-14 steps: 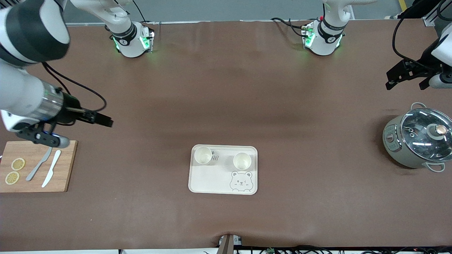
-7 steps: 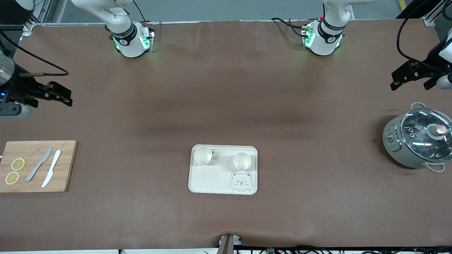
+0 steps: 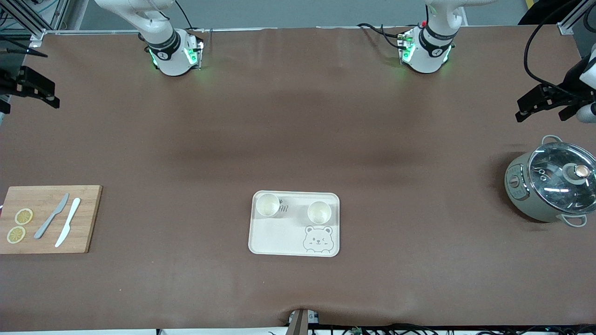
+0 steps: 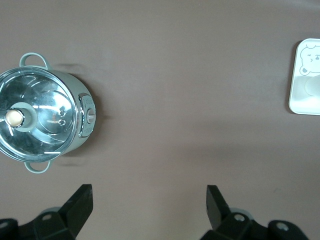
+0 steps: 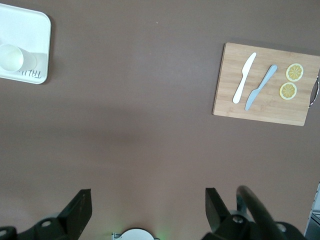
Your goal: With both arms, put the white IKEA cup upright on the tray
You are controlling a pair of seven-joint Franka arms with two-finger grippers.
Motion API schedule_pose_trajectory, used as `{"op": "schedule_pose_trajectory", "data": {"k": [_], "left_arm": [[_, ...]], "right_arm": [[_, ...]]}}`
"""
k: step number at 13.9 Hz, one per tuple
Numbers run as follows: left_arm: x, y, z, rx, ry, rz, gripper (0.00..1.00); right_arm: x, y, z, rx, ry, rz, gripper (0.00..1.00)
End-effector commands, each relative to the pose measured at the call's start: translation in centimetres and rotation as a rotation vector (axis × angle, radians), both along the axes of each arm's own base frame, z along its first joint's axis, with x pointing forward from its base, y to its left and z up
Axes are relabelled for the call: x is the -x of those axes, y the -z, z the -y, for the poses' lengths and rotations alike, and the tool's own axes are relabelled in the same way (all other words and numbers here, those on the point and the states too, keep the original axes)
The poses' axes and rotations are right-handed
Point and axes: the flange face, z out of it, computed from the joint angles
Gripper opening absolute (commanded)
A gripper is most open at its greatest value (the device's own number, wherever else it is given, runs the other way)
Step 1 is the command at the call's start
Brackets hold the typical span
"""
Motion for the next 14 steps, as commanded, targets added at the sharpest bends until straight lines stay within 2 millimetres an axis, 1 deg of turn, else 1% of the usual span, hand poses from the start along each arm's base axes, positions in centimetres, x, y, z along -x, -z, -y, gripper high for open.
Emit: {"op": "schedule_pose_trajectory", "data": {"k": [1, 4, 7, 9, 14], "left_arm": [[-0.6, 0.3, 0.1, 0.024, 0.023, 0.0, 1.0], [-0.9, 0.3, -0.1, 0.02, 0.021, 0.004, 1.0], [-1.4, 0.2, -0.2, 0.015, 0.02, 0.023, 1.0], [-1.7, 0.2, -0.4, 0.013, 0.017, 0.035, 1.0], [-1.6, 0.2, -0.9, 0.012, 0.011, 0.035, 1.0]], "right_arm": [[2.2, 1.6, 1.1, 0.006, 0.008, -0.016, 1.0], [2.0, 1.9, 0.6, 0.003, 0.001, 0.007, 1.0], [2.1, 2.1, 1.4, 0.003, 0.015, 0.001, 1.0], [2.4, 2.2, 1.4, 0.003, 0.015, 0.001, 1.0], [2.3, 2.2, 1.4, 0.003, 0.015, 0.004, 1.0]]}}
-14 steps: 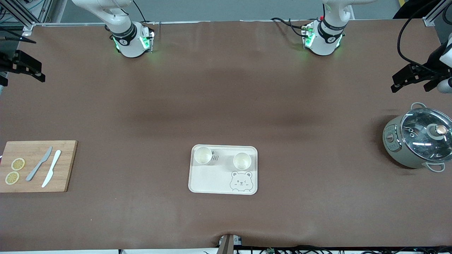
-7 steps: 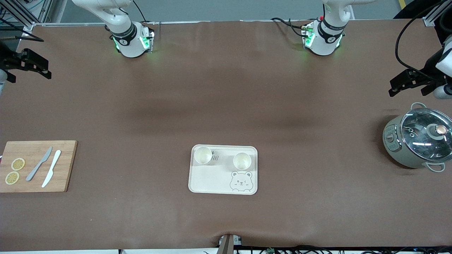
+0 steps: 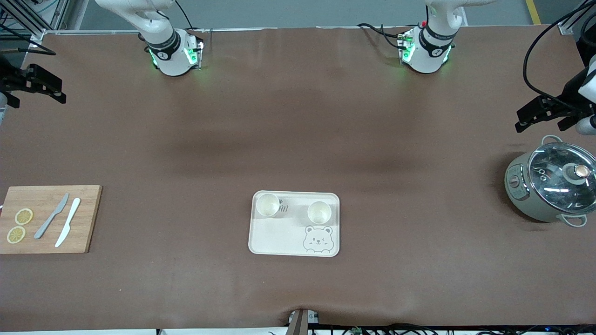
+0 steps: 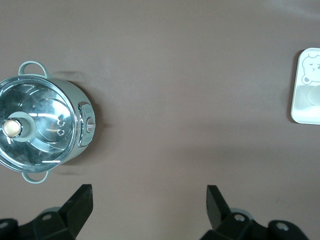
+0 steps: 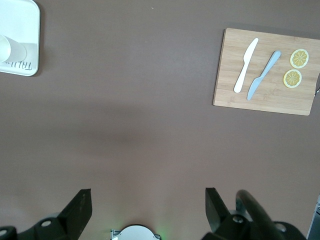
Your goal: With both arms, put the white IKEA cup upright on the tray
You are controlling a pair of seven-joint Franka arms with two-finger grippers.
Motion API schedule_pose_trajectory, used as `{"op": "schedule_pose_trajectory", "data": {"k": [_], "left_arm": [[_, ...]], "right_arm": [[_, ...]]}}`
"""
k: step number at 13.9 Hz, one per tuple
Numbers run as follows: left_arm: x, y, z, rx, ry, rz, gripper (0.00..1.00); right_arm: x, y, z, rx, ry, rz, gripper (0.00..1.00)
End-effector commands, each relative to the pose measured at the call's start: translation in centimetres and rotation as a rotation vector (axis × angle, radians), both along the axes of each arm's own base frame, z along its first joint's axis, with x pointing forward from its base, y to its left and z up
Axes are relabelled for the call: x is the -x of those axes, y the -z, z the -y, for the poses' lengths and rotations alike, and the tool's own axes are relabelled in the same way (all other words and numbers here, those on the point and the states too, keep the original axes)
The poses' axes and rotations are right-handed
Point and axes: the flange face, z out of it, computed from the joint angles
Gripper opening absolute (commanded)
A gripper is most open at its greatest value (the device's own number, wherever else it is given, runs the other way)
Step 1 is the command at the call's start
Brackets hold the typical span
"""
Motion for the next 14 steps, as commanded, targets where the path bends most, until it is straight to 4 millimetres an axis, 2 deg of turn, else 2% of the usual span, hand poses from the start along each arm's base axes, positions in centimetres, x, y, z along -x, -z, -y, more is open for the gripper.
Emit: {"op": "schedule_pose_trajectory", "data": {"k": [1, 3, 14], "left_arm": [[-0.25, -0.64, -0.51, 0.009, 0.016, 0.013, 1.0], [-0.24, -0.57, -1.27, 0.009, 0.003, 0.011, 1.0], [-1.17, -0.14, -1.23, 0.011, 0.004, 0.036, 1.0]], "right_arm": [[0.93, -0.3, 0.2, 0.002, -0.005, 0.013, 1.0], [0.9, -0.21, 0.28, 0.002, -0.003, 0.01, 1.0], [0.73, -0.26, -0.2, 0.002, -0.013, 0.013, 1.0]]}}
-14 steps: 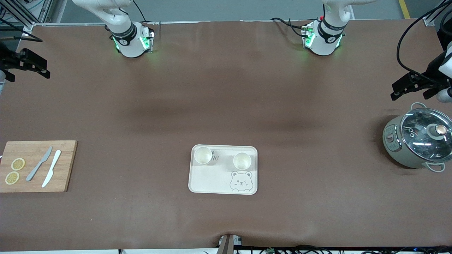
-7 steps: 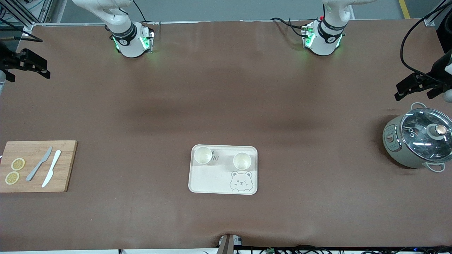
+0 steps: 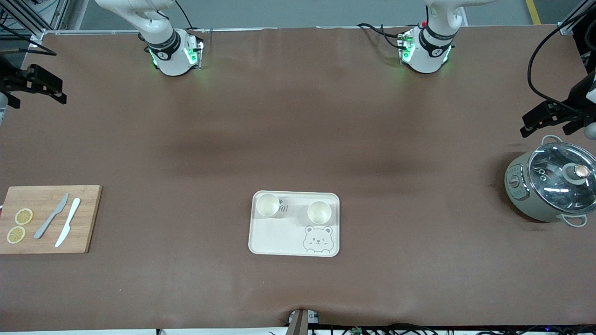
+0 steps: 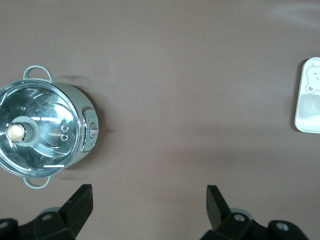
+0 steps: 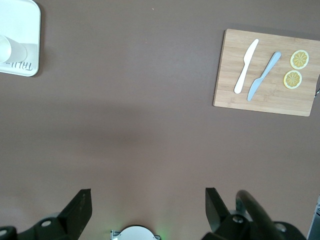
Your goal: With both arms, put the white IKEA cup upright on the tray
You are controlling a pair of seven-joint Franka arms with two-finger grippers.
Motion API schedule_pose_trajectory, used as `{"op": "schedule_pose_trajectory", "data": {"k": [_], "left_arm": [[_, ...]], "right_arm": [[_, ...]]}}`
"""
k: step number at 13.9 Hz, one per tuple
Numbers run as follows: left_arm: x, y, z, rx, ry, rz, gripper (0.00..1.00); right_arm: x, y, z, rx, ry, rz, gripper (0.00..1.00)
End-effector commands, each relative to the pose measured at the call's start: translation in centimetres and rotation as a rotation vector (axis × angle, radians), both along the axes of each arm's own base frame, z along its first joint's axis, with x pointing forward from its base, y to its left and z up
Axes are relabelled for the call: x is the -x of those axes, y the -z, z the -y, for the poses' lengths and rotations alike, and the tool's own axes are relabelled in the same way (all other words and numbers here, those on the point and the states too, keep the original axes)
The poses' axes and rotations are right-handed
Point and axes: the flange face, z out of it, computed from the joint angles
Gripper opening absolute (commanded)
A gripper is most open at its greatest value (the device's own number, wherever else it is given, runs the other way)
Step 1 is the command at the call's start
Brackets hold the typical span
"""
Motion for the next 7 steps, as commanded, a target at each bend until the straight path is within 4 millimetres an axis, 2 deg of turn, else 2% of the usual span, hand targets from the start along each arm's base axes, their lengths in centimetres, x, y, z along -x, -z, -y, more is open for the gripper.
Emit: {"op": "schedule_pose_trajectory", "data": {"k": [1, 7], "left_arm": [[-0.35, -0.59, -0.28, 0.01, 0.021, 0.016, 1.0], [-0.67, -0.13, -0.22, 0.01, 0.023, 0.013, 1.0]], "right_arm": [[0.82, -0.36, 0.0, 0.002, -0.009, 0.013, 1.0], [0.81, -0.25, 0.31, 0.001, -0.003, 0.008, 1.0]]}}
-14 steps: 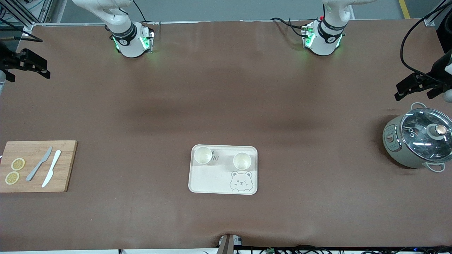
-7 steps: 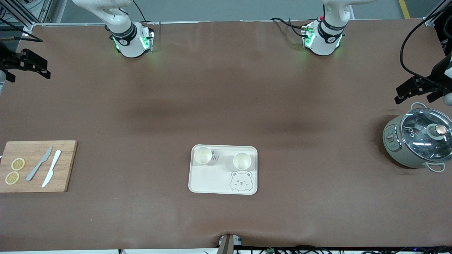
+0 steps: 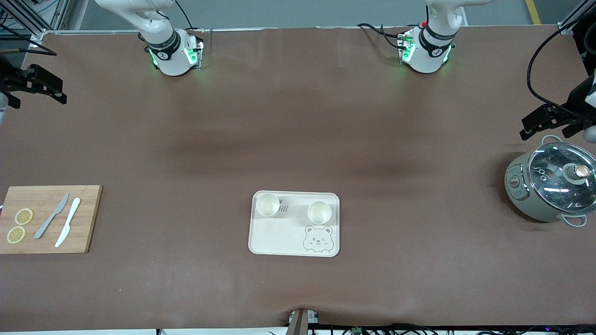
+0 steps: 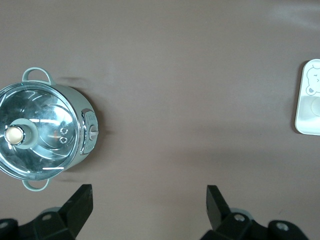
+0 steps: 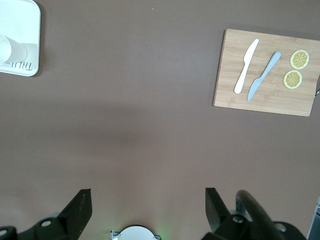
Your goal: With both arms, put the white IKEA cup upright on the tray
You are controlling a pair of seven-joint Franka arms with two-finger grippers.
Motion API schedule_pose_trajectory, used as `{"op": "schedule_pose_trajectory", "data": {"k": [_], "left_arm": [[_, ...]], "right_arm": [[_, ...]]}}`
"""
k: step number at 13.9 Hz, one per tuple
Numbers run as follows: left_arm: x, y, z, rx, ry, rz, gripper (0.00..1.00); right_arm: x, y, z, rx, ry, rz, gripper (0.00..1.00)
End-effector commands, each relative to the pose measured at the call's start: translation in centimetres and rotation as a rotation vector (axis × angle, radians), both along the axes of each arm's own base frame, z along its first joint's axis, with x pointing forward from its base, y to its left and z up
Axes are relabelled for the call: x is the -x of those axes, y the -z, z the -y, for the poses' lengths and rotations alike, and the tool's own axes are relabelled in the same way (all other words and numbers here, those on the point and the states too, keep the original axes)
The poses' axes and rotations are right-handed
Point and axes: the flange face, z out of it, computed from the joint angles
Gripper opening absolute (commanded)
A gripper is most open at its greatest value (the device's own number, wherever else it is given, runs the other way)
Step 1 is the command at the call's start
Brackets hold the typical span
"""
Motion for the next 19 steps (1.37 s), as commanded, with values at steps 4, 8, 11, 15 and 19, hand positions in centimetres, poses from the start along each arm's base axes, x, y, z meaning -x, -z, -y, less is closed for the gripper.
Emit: {"op": "schedule_pose_trajectory", "data": {"k": [4, 8, 11, 15, 19], "left_arm": [[-0.4, -0.9, -0.1, 0.01, 0.023, 0.022, 1.0], [-0.3, -1.1, 0.5, 0.008, 0.04, 0.02, 1.0], [-0.3, -0.9, 0.7, 0.008, 0.04, 0.014, 1.0], [-0.1, -1.2, 0.5, 0.009, 0.037, 0.014, 1.0], [0.1, -1.6, 0.9, 0.009, 0.042, 0.011, 1.0]], "right_arm": [[0.8, -0.2, 0.2, 0.001, -0.005, 0.005, 1.0], [0.8, -0.2, 0.3, 0.001, -0.003, 0.004, 1.0], [0.8, -0.2, 0.3, 0.001, -0.003, 0.004, 1.0], [0.9, -0.2, 0.3, 0.001, -0.003, 0.002, 1.0], [0.9, -0.2, 0.3, 0.001, -0.001, 0.002, 1.0]]}}
